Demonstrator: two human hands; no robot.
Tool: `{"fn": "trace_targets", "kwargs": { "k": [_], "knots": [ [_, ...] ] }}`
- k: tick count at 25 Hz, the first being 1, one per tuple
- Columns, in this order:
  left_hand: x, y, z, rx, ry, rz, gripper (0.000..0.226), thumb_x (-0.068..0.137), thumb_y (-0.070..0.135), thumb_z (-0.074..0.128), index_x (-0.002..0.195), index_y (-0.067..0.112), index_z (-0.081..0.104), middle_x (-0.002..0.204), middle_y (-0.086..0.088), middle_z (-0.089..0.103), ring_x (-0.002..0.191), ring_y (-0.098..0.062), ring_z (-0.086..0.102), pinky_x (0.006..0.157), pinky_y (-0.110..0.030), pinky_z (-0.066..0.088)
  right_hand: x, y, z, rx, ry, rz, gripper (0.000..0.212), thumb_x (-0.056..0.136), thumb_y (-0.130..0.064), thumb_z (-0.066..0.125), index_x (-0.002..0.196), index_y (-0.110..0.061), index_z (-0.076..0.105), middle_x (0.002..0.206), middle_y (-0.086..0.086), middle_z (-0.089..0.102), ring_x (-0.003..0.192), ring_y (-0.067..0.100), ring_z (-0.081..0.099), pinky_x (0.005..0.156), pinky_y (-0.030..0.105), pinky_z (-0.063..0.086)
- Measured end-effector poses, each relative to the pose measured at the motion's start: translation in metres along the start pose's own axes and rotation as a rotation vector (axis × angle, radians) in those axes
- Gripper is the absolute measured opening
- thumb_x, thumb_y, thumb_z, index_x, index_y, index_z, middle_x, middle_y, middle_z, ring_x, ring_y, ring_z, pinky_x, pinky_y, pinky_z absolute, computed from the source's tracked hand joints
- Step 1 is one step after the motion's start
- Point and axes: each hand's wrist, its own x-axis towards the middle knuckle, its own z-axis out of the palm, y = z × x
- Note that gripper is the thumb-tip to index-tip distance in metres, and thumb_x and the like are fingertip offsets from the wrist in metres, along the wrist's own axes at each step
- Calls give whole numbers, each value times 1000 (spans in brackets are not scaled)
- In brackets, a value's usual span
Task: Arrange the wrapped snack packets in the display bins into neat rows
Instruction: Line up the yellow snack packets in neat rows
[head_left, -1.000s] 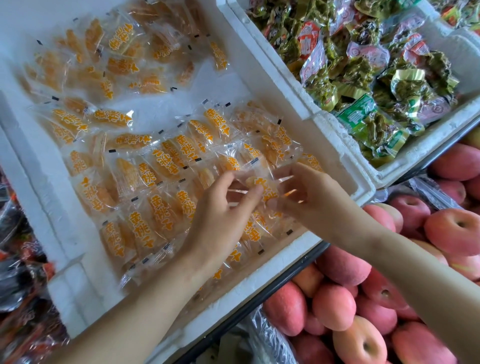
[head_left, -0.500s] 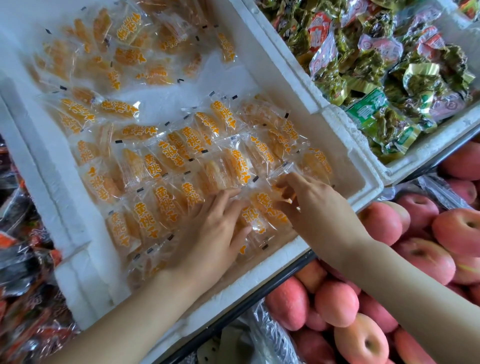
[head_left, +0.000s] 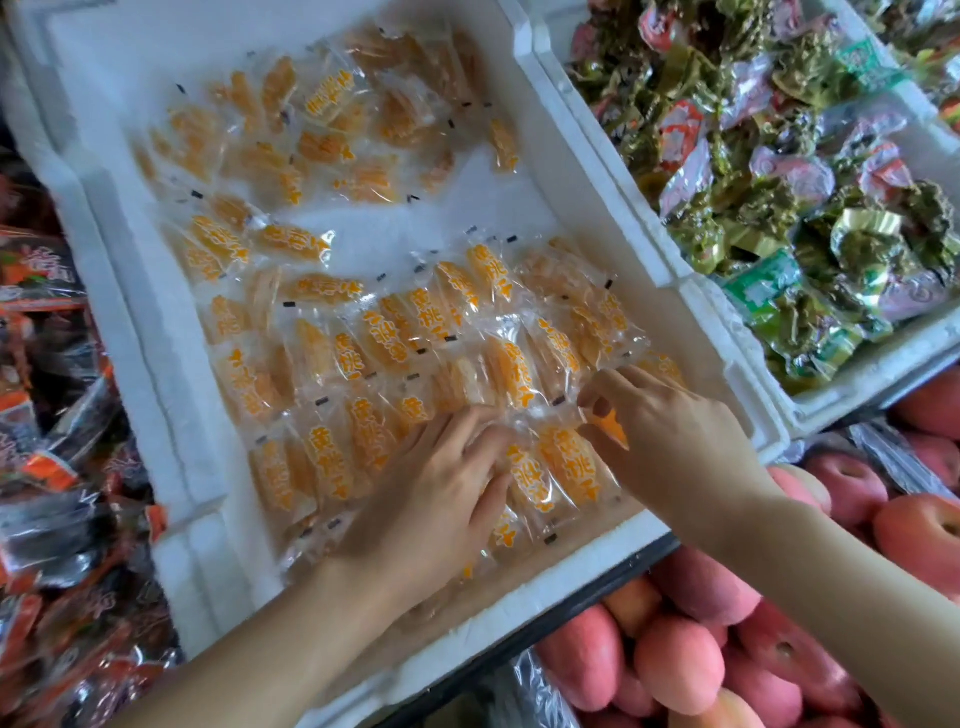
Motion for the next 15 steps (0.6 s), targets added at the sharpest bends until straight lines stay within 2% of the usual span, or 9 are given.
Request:
{"fn": "trace_targets", "kwargs": {
  "k": [3,5,7,9,12,15],
  "knots": [
    [13,-28,-18,30,99,-47,31,88,27,47,110,13,64,112,-4,60,104,-23,58,90,-33,43,26,-10,-5,76,128,-113,21,79,-19,71,98,-19,62,95,0,62,89,26,64,58,31,50],
    [24,-55,-31,76,123,-147,38,87,31,44,113,10,62,113,-7,59,105,-27,57,91,-35,41,57,-23,-4,107,154,-191,26,83,-16,67,109,-14,61,106,6,60,99,30,60,74,35,51],
    [33,-84,-44,116,137,-311,40,88,30,50,121,9,58,121,-12,55,115,-33,52,96,-40,39,95,-45,3,159,134,-230,32,89,-16,59,120,-12,56,119,8,55,111,30,53,88,36,44],
    [43,-109,-55,77,151,-497,45,91,23,57,133,10,49,136,-13,46,130,-32,39,105,-40,29,133,-68,17,197,82,-266,38,92,-15,52,129,-14,49,129,8,48,119,28,45,97,36,36],
    [57,-132,-68,-84,272,-653,61,94,23,55,148,14,28,154,-11,25,144,-25,18,116,-38,18,181,-111,36,279,14,-285,46,95,-16,48,139,-15,37,140,5,39,128,25,35,102,34,32],
    [73,-145,-72,-282,342,-823,73,97,25,52,153,17,5,160,-9,5,148,-22,5,116,-33,13,218,-148,46,344,-28,-262,50,97,-20,48,143,-18,31,145,2,35,132,22,31,103,32,31]
  ]
}}
